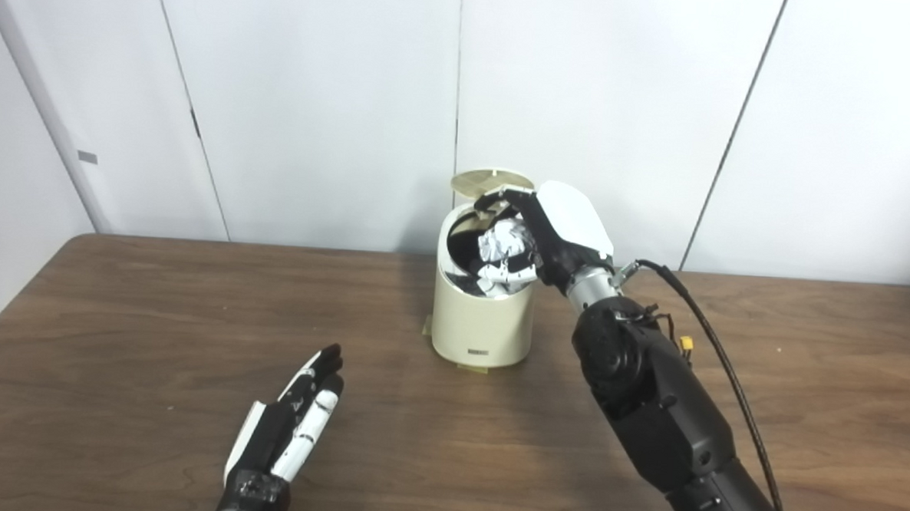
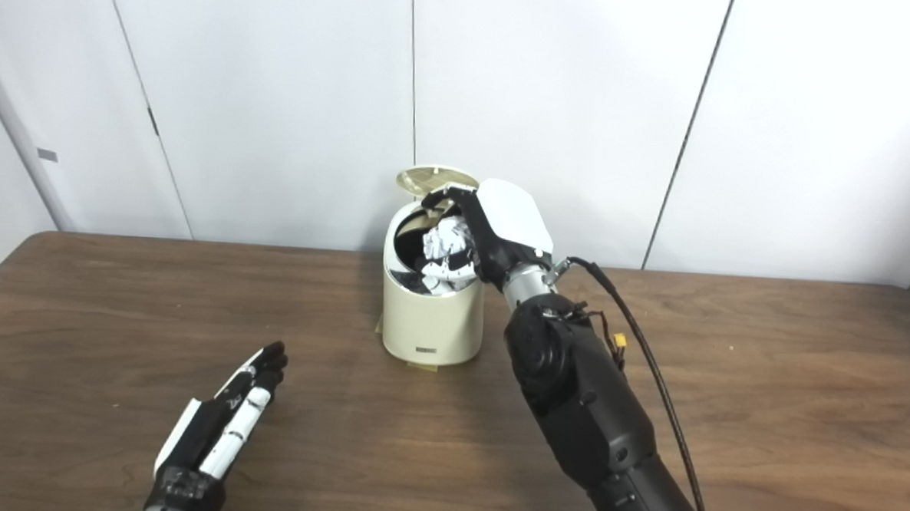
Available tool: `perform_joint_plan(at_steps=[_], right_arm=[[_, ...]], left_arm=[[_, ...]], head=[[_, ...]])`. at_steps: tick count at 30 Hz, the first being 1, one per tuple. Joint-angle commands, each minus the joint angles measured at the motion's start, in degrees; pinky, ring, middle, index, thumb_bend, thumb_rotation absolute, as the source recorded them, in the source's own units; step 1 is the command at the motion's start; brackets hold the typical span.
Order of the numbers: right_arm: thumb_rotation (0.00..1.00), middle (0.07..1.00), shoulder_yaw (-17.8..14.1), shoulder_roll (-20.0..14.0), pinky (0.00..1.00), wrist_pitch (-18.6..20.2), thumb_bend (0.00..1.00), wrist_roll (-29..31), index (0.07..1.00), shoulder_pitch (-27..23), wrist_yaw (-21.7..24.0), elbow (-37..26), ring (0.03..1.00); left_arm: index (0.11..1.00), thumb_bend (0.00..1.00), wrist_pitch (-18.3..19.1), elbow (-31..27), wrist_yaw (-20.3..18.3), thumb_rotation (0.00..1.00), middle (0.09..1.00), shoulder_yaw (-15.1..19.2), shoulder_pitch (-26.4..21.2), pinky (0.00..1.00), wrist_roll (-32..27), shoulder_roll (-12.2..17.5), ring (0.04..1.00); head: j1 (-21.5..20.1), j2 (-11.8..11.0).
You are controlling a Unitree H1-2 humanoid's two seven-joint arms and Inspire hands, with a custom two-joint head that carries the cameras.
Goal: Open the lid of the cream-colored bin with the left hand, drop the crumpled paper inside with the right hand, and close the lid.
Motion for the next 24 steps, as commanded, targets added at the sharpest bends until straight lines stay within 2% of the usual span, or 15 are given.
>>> perform_joint_plan(at_steps=[1, 2, 4, 8, 14, 16, 24], right_arm=[[0.12, 0.709, 0.44, -0.69, 0.49, -1.87, 0.86, 0.10, 0.714, -0.74, 0.08, -0.37, 0.629], [0.13, 0.726, 0.52, -0.86, 0.49, -2.71, 0.87, 0.20, 0.728, -0.71, -0.18, -0.26, 0.634], [0.13, 0.772, 0.59, -1.10, 0.55, -4.12, 0.88, 0.34, 0.746, -0.65, -0.70, 0.02, 0.696], [0.15, 0.809, 0.43, -1.14, 0.64, -5.05, 0.90, 0.46, 0.762, -0.49, -1.08, -0.06, 0.764], [0.16, 0.813, 0.21, -1.00, 0.63, -5.47, 0.90, 0.64, 0.767, -0.32, -1.14, -0.21, 0.762], [0.16, 0.802, 0.15, -0.93, 0.60, -5.36, 0.90, 0.69, 0.767, -0.31, -1.05, -0.29, 0.745], [0.16, 0.794, 0.38, -1.26, 0.61, -5.18, 0.90, 0.48, 0.761, -0.29, -0.61, -0.55, 0.742]], left_arm=[[0.980, 0.52, -1.45, -0.85, 0.23, 0.74, 0.953, -0.34, 1.45, 1.00, 0.14, -1.94, 0.970], [0.979, 0.52, -1.44, -0.84, 0.29, 0.74, 0.952, -0.43, 1.45, 0.99, 0.27, -1.96, 0.968], [0.979, 0.52, -1.15, -1.03, 0.50, 0.74, 0.951, -0.61, 1.47, 0.99, 0.58, -2.03, 0.968], [0.983, 0.52, -1.19, -0.91, 0.64, 0.74, 0.953, -0.69, 1.36, 0.99, 0.54, -2.11, 0.969], [0.985, 0.52, -1.49, -0.64, 0.62, 0.74, 0.956, -0.56, 1.34, 0.99, 0.17, -2.10, 0.970], [0.988, 0.52, -1.52, -0.66, 0.62, 0.74, 0.958, -0.58, 1.32, 0.99, 0.24, -2.05, 0.972], [0.985, 0.52, -1.65, -0.72, 0.66, 0.73, 0.954, -0.67, 1.45, 0.99, 0.23, -2.09, 0.971]], head=[[0.00, 0.01], [0.05, 0.01], [0.05, 0.01], [0.15, -0.06], [0.18, -0.14], [0.18, -0.14], [0.32, 0.12]])
